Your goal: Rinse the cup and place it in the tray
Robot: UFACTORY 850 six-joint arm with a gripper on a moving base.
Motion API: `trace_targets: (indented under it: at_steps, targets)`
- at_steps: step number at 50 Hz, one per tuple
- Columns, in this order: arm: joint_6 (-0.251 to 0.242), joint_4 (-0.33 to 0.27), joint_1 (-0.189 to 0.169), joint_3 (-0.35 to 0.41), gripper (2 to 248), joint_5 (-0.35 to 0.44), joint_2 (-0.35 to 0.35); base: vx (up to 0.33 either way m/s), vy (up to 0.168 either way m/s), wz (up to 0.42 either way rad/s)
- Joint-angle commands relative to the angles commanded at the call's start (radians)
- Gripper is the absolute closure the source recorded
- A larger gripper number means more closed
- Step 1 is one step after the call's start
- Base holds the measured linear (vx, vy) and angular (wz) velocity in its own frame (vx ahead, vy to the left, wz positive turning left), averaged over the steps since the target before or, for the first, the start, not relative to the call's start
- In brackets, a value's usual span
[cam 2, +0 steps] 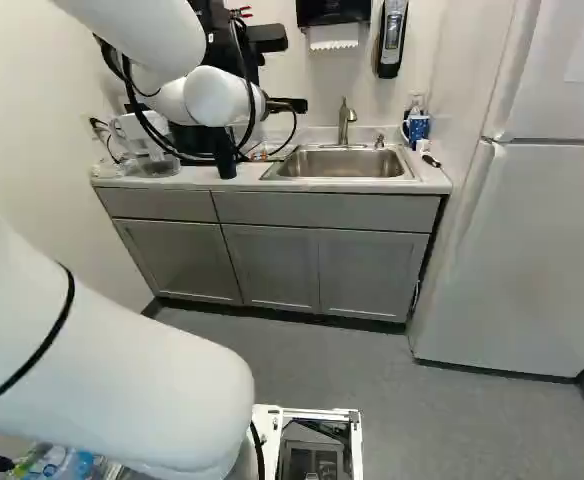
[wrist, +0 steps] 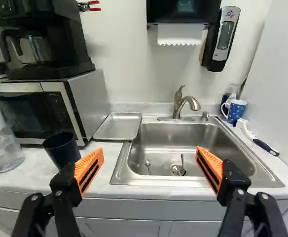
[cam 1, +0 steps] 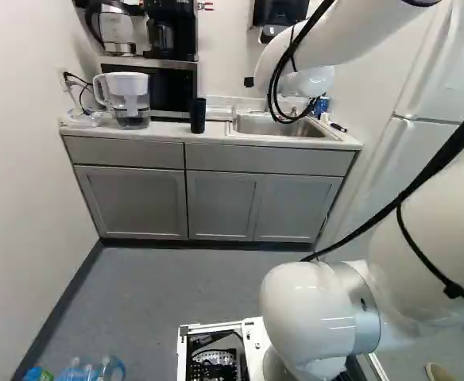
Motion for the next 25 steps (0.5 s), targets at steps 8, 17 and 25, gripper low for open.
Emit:
trace_targets:
  at_steps: [8, 17, 25]
  targets:
    - [0.000, 0.000, 0.000, 0.000, 3, 0.000, 0.000, 0.019, -0.016, 0.008]
    - [0.000, 0.000, 0.000, 0.000, 3, 0.000, 0.000, 0.093, -0.086, 0.009]
    - [0.000, 0.000, 0.000, 0.000, 3, 0.000, 0.000, 0.134, -0.129, 0.004]
